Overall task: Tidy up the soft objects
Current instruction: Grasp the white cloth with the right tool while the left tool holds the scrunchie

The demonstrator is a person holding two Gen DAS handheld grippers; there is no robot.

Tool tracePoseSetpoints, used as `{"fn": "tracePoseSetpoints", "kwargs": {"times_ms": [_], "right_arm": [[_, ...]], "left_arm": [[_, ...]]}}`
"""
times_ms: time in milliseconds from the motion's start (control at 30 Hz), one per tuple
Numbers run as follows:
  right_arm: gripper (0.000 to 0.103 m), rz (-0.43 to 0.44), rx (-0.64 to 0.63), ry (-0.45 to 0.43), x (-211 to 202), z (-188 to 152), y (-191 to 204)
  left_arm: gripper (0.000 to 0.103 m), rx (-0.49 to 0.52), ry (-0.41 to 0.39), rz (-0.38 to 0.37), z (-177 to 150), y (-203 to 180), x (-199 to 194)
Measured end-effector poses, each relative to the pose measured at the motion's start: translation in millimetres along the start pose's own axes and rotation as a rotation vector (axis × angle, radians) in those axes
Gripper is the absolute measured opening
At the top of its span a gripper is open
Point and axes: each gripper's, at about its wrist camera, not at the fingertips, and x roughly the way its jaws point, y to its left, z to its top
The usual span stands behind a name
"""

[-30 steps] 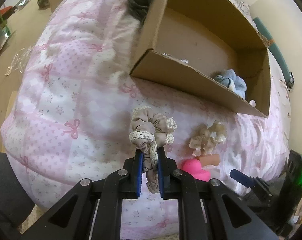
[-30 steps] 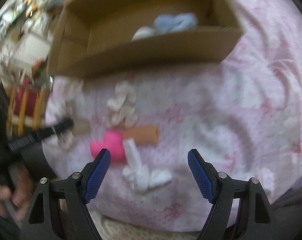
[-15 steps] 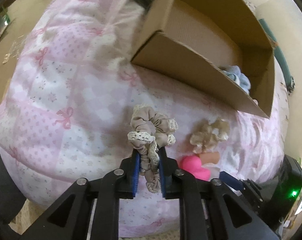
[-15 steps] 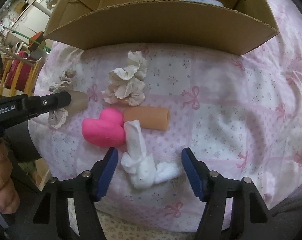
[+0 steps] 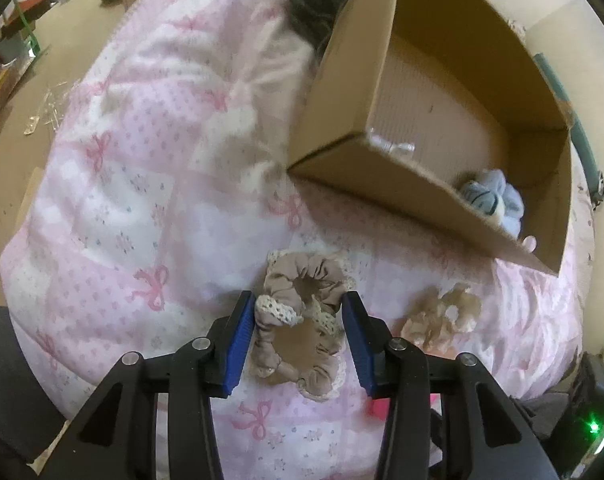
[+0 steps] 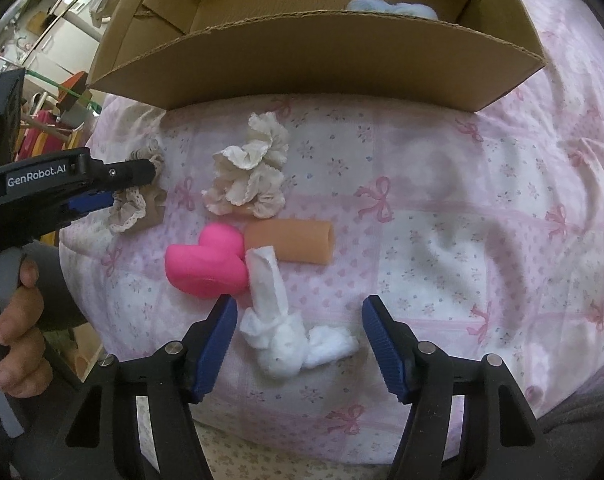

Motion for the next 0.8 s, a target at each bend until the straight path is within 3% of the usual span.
{"fn": "tracePoseSetpoints", "kwargs": {"times_ms": [133, 233, 267, 300, 367, 533, 600, 800], "right_arm": [[0.061, -0.003, -0.013, 0.014, 1, 0, 1], [0.061, -0.022, -0.032, 0.021, 3, -1, 5], [0.058, -0.025, -0.038, 0.022, 4, -1, 5], [0.048, -0.027, -0.040, 0.024, 4, -1, 6], [0.038, -0.021, -0.039, 0.027, 5, -2, 6], [0.030, -0.016, -0.050, 0.019, 3, -4, 8], [0.019, -0.012, -0.048, 0.009, -1, -3, 9], [0.017, 0.019, -0.023, -0.067, -23, -5, 6]], "left_arm": [[0.041, -0.030, 0.002, -0.012, 3, 9, -2], [0.039, -0.017, 0.012, -0.022, 3, 7, 1], [0.028, -0.006, 0.003, -0.027, 4, 5, 0], [0.018, 0.009, 0.002, -0.029, 5, 1, 0], [0.018, 0.030, 0.015, -0.010, 4, -2, 3], [0.011, 0.052, 0.003, 0.009, -2, -4, 2], [0.010, 0.055, -0.022, -0.005, -3, -6, -4], [0.009, 0.079, -0.110, -0.084, -14, -8, -42]]}}
